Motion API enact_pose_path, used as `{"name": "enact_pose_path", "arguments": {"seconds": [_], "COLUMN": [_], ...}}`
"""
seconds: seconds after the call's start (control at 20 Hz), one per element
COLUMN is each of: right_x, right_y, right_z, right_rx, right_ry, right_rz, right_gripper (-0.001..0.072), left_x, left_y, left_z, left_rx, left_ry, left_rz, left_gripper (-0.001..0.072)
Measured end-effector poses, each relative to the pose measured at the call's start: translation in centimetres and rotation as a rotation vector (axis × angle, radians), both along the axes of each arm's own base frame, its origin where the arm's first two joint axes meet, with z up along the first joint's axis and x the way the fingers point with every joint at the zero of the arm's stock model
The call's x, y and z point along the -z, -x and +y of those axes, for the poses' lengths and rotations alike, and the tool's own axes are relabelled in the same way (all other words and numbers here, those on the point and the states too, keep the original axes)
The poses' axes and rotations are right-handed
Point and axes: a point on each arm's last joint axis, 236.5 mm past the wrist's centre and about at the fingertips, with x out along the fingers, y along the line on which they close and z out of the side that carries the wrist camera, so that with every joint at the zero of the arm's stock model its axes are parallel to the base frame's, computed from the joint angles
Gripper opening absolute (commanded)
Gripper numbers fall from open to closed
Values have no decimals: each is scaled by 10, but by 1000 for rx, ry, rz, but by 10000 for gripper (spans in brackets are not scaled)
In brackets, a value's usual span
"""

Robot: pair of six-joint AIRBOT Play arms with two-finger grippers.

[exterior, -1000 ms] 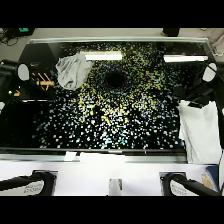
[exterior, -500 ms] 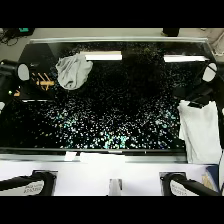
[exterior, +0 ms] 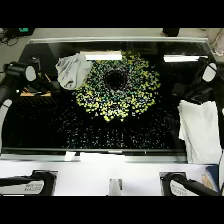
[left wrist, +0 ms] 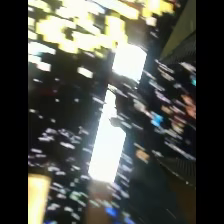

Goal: Fold the shirts.

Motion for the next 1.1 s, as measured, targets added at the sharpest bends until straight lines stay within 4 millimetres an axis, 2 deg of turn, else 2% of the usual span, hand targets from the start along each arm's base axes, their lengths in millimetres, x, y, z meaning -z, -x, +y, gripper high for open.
{"name": "enact_pose_path", "arguments": {"seconds": [0.15, 0.4, 0.55, 0.75, 0.8, 1.0, 1.1], "right_x": [-4, -9, -12, -15, -16, -16, -16], "right_y": [-12, -24, -27, -29, -29, -27, -25], "right_z": [4, 37, 52, 64, 65, 73, 75], "right_rx": [-8, -109, -144, -179, -183, -202, -209], "right_ry": [-17, -127, -177, -220, -225, -252, -260], "right_rz": [-52, -108, -128, -143, -144, -139, -129], "right_gripper": [673, 676, 674, 673, 672, 673, 674], "left_x": [15, 53, 78, 104, 109, 123, 123], "left_y": [-49, -120, -142, -154, -156, -162, -163], "left_z": [-18, -41, -44, -54, -57, -58, -55], "left_rx": [-57, -107, -82, -6, 9, 27, 22], "left_ry": [146, 423, 455, 436, 431, 423, 427], "left_rz": [-91, -82, -70, -75, -77, -85, -87], "left_gripper": [715, 716, 716, 714, 689, 65, 41]}}
